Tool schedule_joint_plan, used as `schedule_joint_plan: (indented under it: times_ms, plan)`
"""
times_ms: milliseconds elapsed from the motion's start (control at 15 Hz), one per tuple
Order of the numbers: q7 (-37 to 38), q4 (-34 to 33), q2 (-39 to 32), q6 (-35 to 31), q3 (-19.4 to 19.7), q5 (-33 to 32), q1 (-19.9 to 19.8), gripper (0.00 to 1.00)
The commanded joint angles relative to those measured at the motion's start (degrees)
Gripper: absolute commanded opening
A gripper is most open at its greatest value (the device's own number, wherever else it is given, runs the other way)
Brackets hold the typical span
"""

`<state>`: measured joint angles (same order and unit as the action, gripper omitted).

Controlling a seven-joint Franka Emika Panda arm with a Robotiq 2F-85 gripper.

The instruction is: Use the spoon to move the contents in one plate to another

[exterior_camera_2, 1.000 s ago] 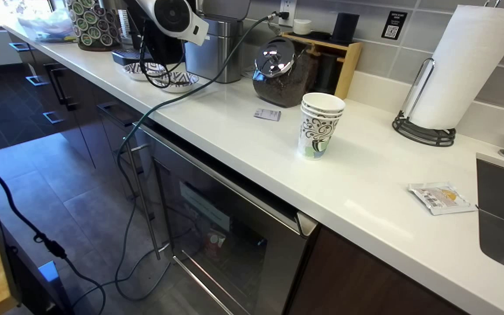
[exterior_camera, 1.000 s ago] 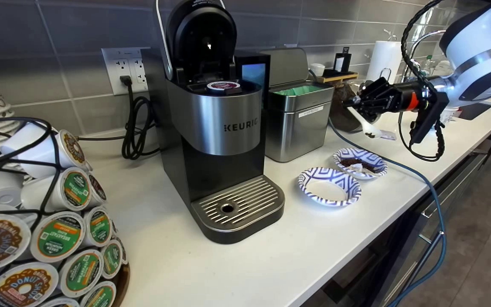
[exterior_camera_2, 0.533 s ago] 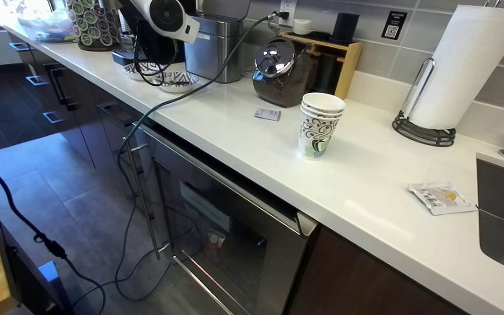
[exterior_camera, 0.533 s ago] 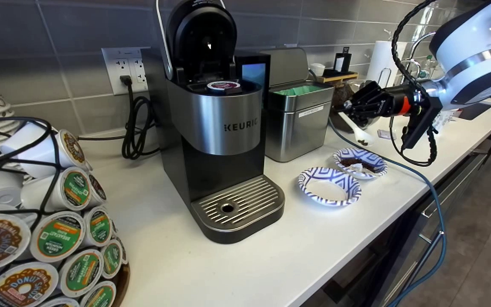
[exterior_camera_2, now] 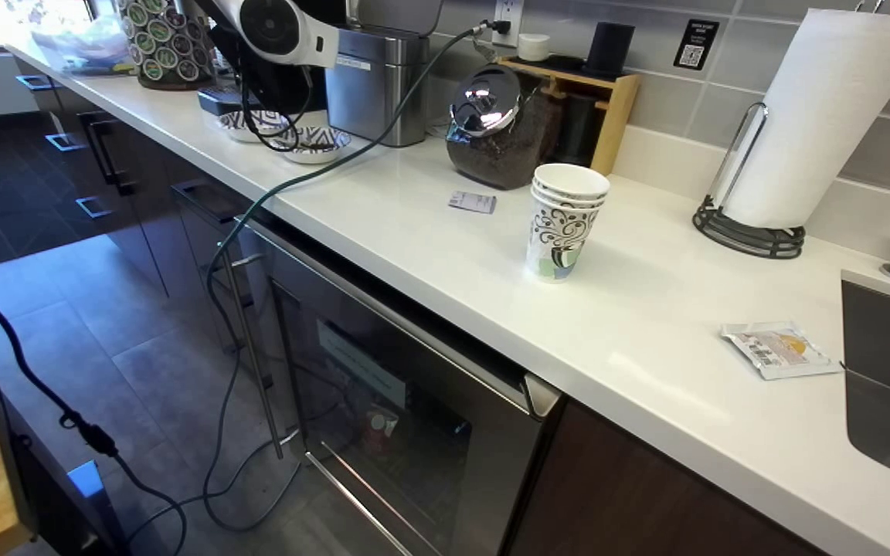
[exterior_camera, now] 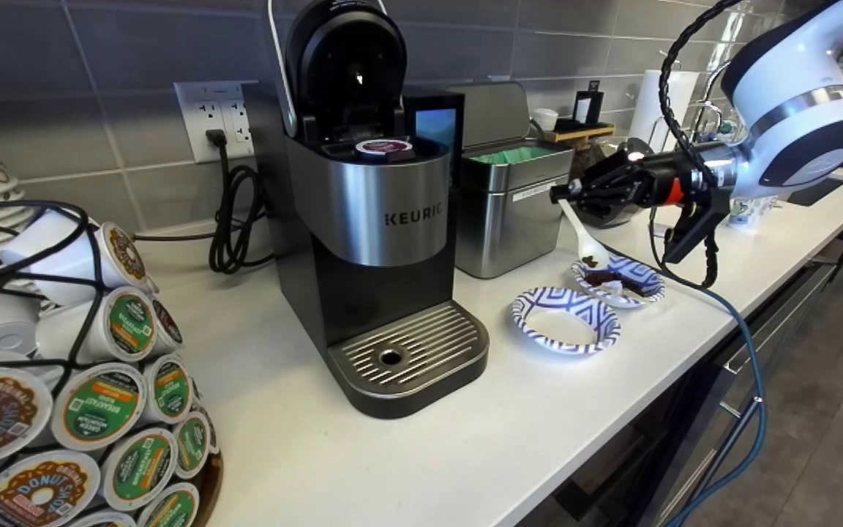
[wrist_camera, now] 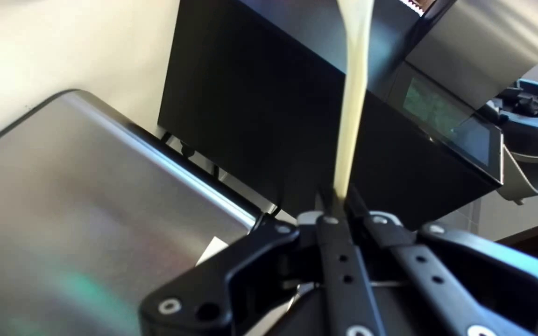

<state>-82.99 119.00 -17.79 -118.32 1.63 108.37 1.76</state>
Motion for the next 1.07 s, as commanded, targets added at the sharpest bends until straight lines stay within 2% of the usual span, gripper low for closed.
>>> schedule_joint_plan:
  times_ms: [0, 200, 400, 733, 1000]
  plan:
    - [-13.2, 0.44, -0.39, -4.13, -0.82, 5.83, 2.28, 0.01]
    - [-25.74, 0.71, -1.01, -7.11, -1.75, 11.15, 4.4, 0.01]
    - [-30.57, 0.67, -0.77, -8.37, -1.74, 15.57, 4.99, 0.01]
    - [-26.69, 1.82, 3.63, -11.63, -1.29, 21.81, 4.38, 0.01]
    - [-18.18, 1.17, 6.62, -20.28, -0.74, 19.85, 3.99, 0.01]
